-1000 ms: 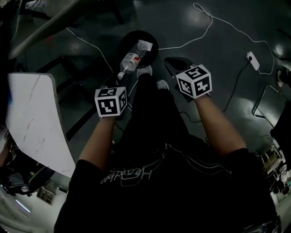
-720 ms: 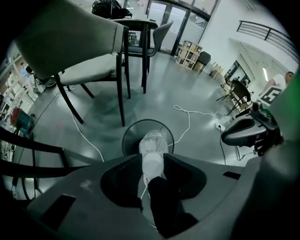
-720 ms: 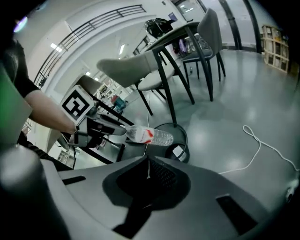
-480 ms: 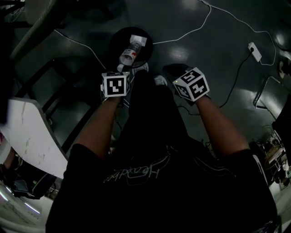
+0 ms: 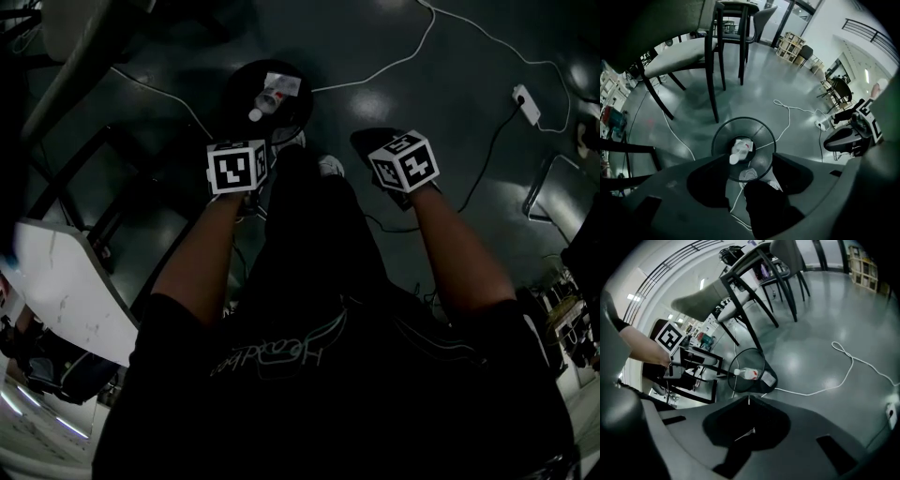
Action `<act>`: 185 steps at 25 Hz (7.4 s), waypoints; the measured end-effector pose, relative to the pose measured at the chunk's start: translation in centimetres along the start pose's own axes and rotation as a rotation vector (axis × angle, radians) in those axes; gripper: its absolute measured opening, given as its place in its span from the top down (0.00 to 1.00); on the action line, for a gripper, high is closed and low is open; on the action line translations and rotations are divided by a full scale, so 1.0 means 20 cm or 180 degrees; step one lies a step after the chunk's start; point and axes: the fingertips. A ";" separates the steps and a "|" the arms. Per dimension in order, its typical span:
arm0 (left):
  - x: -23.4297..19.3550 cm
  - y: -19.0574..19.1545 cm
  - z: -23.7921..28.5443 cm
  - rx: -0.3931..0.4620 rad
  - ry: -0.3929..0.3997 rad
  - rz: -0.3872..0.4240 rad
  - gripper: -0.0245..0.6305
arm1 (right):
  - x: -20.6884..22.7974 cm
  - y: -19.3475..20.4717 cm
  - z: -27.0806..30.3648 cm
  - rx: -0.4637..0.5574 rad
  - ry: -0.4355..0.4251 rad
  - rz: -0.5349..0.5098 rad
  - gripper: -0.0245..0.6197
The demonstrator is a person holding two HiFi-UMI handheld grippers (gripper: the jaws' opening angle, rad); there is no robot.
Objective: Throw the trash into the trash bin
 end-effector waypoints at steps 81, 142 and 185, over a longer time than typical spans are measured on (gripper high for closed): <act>-0.60 0.24 -3.47 0.3778 -0.1242 -0.0725 0.95 | -3.39 -0.83 -1.10 0.0456 -0.2706 -0.2395 0.91; -1.92 0.56 -2.67 0.2043 -0.1989 -0.1181 0.93 | -3.13 -1.03 -0.63 0.0182 -0.1795 -0.1728 0.91; 0.71 -0.42 -2.70 0.3059 0.0039 0.0150 0.94 | -1.69 -0.41 -2.07 0.2171 -0.1500 -0.0757 0.91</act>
Point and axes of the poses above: the fingertips, and each gripper's own axes: z forward along the fingers, x to its right, y out of its underside, and after that the axes turned 12 degrees about z, right-handed
